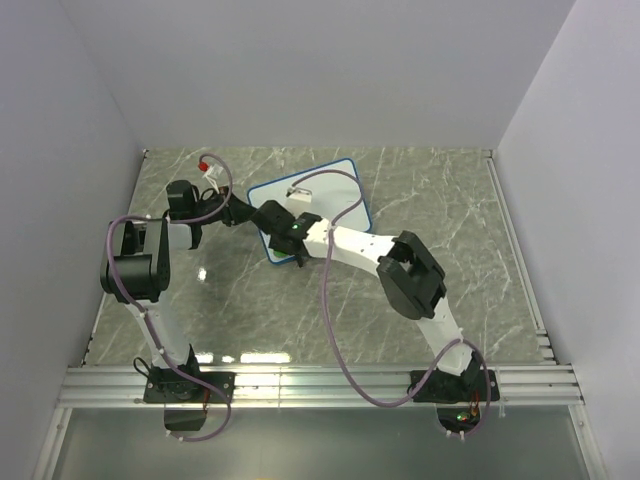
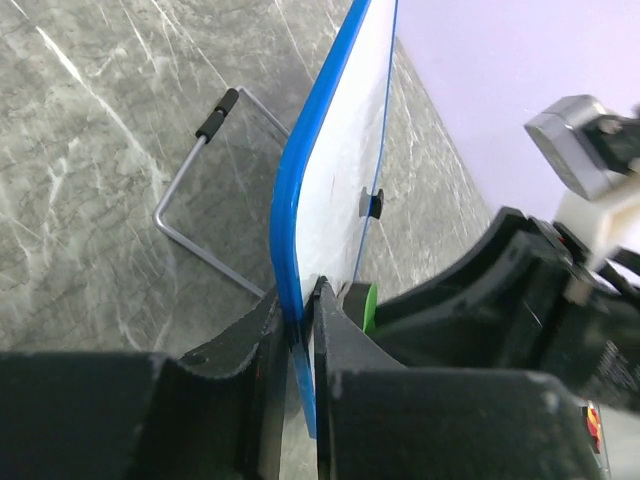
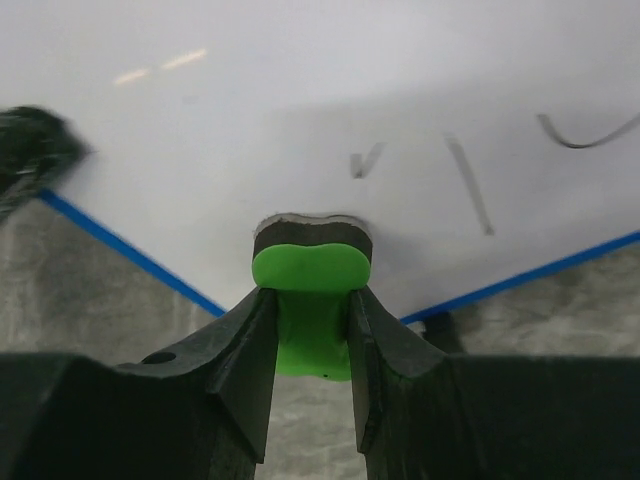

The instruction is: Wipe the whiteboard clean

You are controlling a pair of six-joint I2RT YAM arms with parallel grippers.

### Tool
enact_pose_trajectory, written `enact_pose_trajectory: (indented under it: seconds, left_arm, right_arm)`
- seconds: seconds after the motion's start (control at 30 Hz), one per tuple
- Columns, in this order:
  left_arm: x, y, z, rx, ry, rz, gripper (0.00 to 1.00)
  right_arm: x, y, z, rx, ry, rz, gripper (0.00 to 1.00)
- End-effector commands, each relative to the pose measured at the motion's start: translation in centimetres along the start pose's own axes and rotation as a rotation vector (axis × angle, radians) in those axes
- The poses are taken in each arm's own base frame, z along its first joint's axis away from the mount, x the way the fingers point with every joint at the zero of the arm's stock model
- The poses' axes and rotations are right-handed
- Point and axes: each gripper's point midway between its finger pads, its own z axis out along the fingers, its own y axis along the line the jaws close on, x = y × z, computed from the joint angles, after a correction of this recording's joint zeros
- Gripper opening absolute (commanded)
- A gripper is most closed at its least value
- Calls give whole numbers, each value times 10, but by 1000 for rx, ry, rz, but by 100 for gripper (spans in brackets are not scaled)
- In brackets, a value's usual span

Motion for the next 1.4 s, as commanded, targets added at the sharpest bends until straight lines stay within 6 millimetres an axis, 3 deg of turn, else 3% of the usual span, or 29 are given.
enact_pose_trajectory:
  seconds: [0.0, 0.23, 0.37, 0.43, 0.5, 0.67, 0.7, 0.8, 0.83, 0.9, 0.93, 1.0, 1.1, 1.23, 1.37]
  left_arm:
    - [11, 6, 2, -35, 19, 38, 0]
    - [13, 6, 5, -40, 31, 42, 0]
    - [13, 6, 6, -38, 36, 43, 0]
    - [14, 6, 6, -40, 37, 39, 0]
    - [14, 7, 6, -39, 38, 37, 0]
    - [14, 7, 7, -38, 41, 36, 0]
    - [15, 7, 7, -38, 43, 34, 0]
    - [15, 8, 7, -37, 45, 31, 0]
    - [15, 8, 7, -37, 47, 30, 0]
    - [15, 8, 8, -37, 48, 29, 0]
    - [15, 7, 8, -36, 49, 29, 0]
    - [15, 7, 8, -36, 48, 30, 0]
    - [16, 7, 7, -37, 48, 29, 0]
    - [16, 8, 8, -43, 49, 25, 0]
    - [17, 9, 9, -46, 55, 19, 0]
  right_arm:
    - [-34, -48, 11, 101, -68, 73, 0]
    - [-93, -147, 23, 236, -151, 223, 0]
    - [-109, -180, 28, 270, -163, 306, 0]
    - [-113, -185, 31, 276, -167, 321, 0]
    - [-112, -182, 35, 271, -156, 330, 0]
    - [-108, -137, 29, 186, -139, 347, 0]
    - [-103, -119, 26, 155, -133, 337, 0]
    - [-86, -90, 23, 120, -98, 329, 0]
    - [-81, -68, 15, 80, -90, 323, 0]
    - [-63, -47, 14, 57, -61, 311, 0]
    - [-58, -24, 5, 14, -57, 304, 0]
    - [-43, -10, 7, -1, -31, 300, 0]
    - [-39, 21, 2, -64, -18, 296, 0]
    - [-48, 24, 3, -65, -47, 245, 0]
    - [-76, -11, 11, -9, -95, 266, 0]
